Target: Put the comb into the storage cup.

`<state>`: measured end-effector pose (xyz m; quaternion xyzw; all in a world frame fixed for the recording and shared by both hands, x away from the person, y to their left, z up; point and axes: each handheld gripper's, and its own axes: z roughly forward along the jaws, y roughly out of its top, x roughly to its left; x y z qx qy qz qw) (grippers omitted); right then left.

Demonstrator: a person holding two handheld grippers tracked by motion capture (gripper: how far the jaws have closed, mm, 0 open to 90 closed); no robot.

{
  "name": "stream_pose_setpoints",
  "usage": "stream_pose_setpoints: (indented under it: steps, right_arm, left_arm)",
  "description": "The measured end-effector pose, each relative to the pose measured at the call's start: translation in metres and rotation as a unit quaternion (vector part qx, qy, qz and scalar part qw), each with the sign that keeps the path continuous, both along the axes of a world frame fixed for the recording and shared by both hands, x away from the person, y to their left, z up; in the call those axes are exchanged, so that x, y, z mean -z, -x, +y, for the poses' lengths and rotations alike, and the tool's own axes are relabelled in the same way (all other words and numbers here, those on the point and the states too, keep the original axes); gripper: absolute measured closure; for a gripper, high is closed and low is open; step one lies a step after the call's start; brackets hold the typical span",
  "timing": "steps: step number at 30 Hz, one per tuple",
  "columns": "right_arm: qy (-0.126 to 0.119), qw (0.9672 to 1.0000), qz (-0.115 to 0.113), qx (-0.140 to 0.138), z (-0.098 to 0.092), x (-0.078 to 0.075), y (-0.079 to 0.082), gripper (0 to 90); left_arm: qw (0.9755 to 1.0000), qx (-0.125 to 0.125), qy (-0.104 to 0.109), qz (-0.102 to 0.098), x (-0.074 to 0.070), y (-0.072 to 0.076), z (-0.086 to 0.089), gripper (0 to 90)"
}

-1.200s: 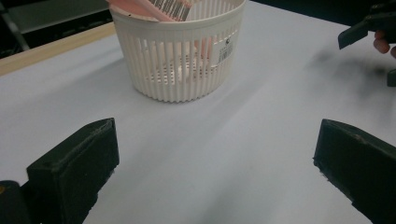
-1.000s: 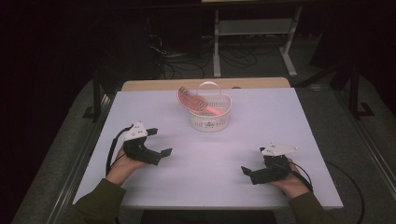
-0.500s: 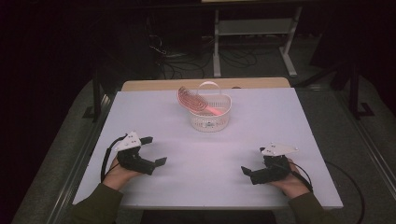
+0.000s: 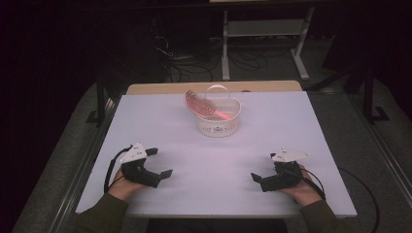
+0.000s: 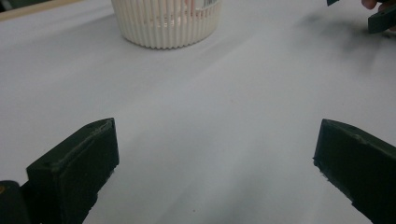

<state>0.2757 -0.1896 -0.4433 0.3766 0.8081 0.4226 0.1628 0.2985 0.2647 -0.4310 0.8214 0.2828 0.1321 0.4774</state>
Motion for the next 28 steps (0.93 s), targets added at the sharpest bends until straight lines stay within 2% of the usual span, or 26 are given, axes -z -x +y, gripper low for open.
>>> stream_pose_setpoints:
  steps: [4, 12, 28]
  right_arm:
    - [0.000, 1.0000, 0.000, 0.001, 0.0001, -0.0001, 0.0000, 0.0]
    - [0.000, 1.0000, 0.000, 0.001, 0.0000, -0.0001, 0.0002, 0.0]
    - [0.000, 1.0000, 0.000, 0.001, 0.0000, -0.0001, 0.0002, 0.0]
  left_arm:
    - [0.9999, 0.005, -0.012, 0.003, 0.0034, 0.0018, -0.0013, 0.1]
    - [0.9998, 0.001, -0.016, 0.008, 0.0057, 0.0016, 0.0013, 0.1]
    - [0.9997, 0.007, -0.020, 0.014, 0.0074, 0.0012, 0.0003, 0.1]
